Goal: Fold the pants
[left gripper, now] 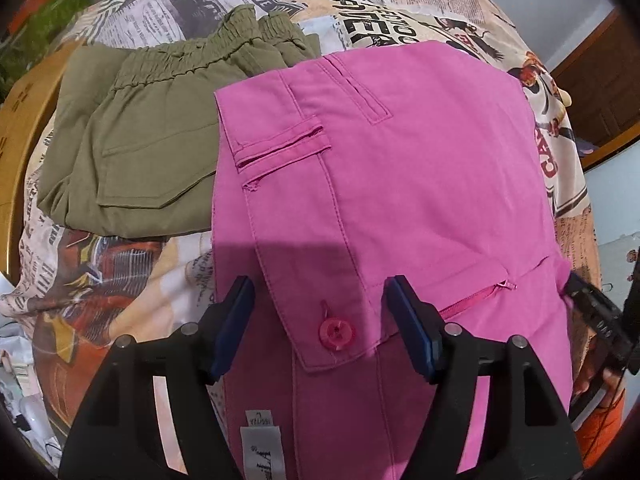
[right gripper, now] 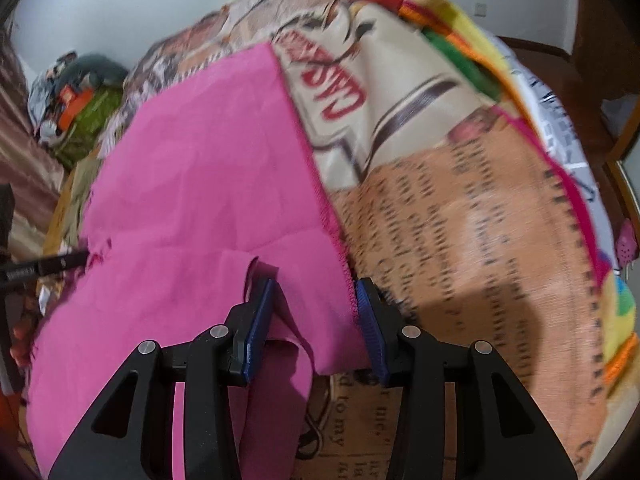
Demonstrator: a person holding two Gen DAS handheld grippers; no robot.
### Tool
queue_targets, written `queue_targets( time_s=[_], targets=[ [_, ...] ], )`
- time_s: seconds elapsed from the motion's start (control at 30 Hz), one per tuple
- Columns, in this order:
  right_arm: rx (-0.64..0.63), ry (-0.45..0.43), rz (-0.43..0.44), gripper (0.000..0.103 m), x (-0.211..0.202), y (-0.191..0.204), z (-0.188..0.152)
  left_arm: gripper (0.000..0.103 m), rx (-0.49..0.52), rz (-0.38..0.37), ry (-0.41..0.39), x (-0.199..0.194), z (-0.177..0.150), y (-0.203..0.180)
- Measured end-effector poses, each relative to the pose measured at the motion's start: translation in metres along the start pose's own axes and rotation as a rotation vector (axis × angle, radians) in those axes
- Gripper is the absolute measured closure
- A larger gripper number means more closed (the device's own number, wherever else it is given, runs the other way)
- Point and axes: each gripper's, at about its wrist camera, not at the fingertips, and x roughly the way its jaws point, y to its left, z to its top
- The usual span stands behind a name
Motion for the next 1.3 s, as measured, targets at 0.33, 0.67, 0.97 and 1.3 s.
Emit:
queue_targets(
  time_s=[0.33, 0.67, 0.97, 1.3],
  targets=[
    [-0.072, -0.014, -0.063, 0.095, 0.008, 0.008, -0.004, 0.065, 0.146, 0.096, -0.049, -0.003, -0.002, -0.024],
    [-0.16, -0.037, -0.15, 0.097, 0.01, 0.021, -0.004, 0.09, 0.135, 0.226, -0.058, -0.003, -0.003, -0.01],
    [-0.166, -0.041, -0.158, 0.097, 0.012, 0.026, -0.004, 0.037, 0.078, 0.066, -0.037, -0.021, 0.001, -0.008],
    [-0.151, -0.043, -0.14, 0.097, 0.009, 0.02, -0.007, 0.041, 0.045, -0.019, 0.06, 0.009, 0.008, -0.015]
  ],
)
